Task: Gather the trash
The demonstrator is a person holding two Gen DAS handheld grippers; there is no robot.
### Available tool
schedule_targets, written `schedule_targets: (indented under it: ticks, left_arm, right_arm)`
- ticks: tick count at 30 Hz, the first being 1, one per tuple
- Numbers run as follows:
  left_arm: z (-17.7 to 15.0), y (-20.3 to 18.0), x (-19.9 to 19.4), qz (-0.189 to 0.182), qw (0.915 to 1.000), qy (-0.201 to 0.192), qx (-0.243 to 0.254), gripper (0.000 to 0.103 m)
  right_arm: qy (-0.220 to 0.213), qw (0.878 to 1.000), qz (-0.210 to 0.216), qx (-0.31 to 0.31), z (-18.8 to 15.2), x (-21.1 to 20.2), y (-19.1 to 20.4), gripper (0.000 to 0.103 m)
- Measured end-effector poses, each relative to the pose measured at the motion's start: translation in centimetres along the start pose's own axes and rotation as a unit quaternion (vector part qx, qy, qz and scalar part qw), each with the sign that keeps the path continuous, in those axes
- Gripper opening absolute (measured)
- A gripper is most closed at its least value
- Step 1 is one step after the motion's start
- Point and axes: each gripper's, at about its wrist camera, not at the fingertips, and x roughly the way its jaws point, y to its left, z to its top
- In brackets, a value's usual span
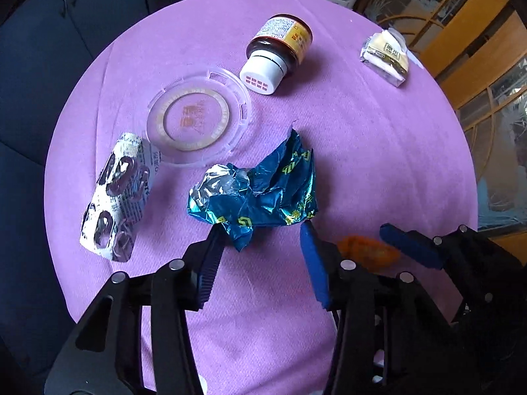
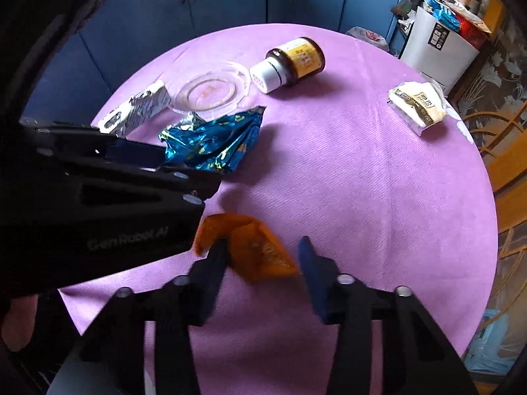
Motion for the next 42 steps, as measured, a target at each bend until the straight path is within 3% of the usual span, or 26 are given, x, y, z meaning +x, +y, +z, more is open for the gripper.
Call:
schedule_targets:
  ticks: [1, 3, 5, 10, 16, 20, 21, 22, 23, 24, 25, 28, 32, 33, 34, 36, 39, 42]
  left_arm:
    - [0.1, 0.0, 0.0, -0.003, 1.0, -0.001, -0.003, 0.048]
    - [0.2, -0.1, -0.1, -0.003, 1.0, -0.008, -0.001, 0.036]
    - [0.3, 0.4, -0.2, -0.004, 0.9998, -0.013, -0.012, 0.033]
    - [1.1, 1.2, -0.5, -0.017, 0.9989, -0.02, -0.038, 0.014]
    - [0.7, 1.7, -1.9, -0.041, 0.9979, -0.037, -0.033, 0.012]
    - [1.0, 0.2, -2.1, -0.035, 0.9987, -0.038, 0.0, 0.019]
    - [1.2, 0.0, -1.9, -0.026, 0.999, -0.037, 0.003, 0.035]
    - [1.2, -0.1, -1.9, -0.017, 0.9991, -0.04, 0.002, 0.06]
    - [1.2, -0.3, -2.0, -0.01, 0.9987, -0.05, -0.001, 0.067]
    - [1.3, -0.4, -2.2, -0.005, 0.9977, -0.068, -0.005, 0.06]
    - [1.3, -0.5, -2.4, -0.005, 0.9971, -0.076, 0.0, 0.029]
    - [2.1, -0.9, -1.5, -0.012, 0.9986, -0.051, 0.006, 0.026]
    - [2.3, -0.6, -0.5, -0.006, 0.9993, -0.036, 0.002, 0.033]
    - [2.6, -0.4, -0.1, -0.012, 0.9994, -0.031, -0.001, 0.047]
    - [2.8, -0.5, 0.2, -0.014, 0.9994, -0.031, -0.008, 0.075]
    - [3.0, -0.4, -0.3, -0.028, 0.9978, -0.056, -0.021, 0.094]
    - [3.1, -0.3, -1.6, -0.045, 0.9965, -0.069, -0.019, 0.099]
    - [3.7, -0.7, -1.6, -0.039, 0.9964, -0.072, -0.021, 0.099]
  right_arm:
    - [-0.001, 1.0, 0.0, 0.0, 0.0, -0.1, 0.0, 0.033]
    - [-0.007, 1.0, -0.012, -0.003, 0.0, -0.4, -0.1, 0.024]
    - [-0.011, 1.0, -0.027, -0.006, 0.3, -0.5, -0.2, 0.02]
    - [-0.014, 0.999, -0.035, -0.001, 0.8, -0.3, -0.6, 0.017]
    - [-0.016, 0.999, -0.031, 0.013, 0.8, -0.7, -1.3, 0.016]
    - [-0.02, 0.999, -0.03, 0.026, 0.8, -1.0, -2.1, 0.016]
    - [-0.02, 0.999, -0.031, 0.032, 0.8, -1.1, -2.5, 0.016]
    - [-0.021, 0.999, -0.031, 0.036, 0.7, -1.1, -2.7, 0.016]
    - [-0.022, 0.998, -0.032, 0.043, 0.6, -1.2, -3.2, 0.016]
    - [-0.023, 0.998, -0.034, 0.047, 0.6, -1.2, -3.5, 0.016]
    - [-0.024, 0.998, -0.036, 0.051, 0.5, -1.3, -3.8, 0.016]
    - [-0.024, 0.997, -0.036, 0.058, 0.4, -1.5, -4.5, 0.016]
    - [-0.028, 0.997, -0.035, 0.062, 0.3, -1.7, -4.9, 0.016]
    - [-0.029, 0.997, -0.035, 0.063, 0.3, -1.7, -5.0, 0.016]
    - [-0.028, 0.997, -0.035, 0.064, 0.3, -1.7, -5.1, 0.016]
    - [-0.029, 0.997, -0.035, 0.07, 0.2, -1.8, -5.6, 0.016]
    - [-0.03, 0.996, -0.036, 0.078, 0.1, -1.9, -6.3, 0.016]
    - [-0.032, 0.995, -0.036, 0.087, 0.2, -2.1, -7.0, 0.016]
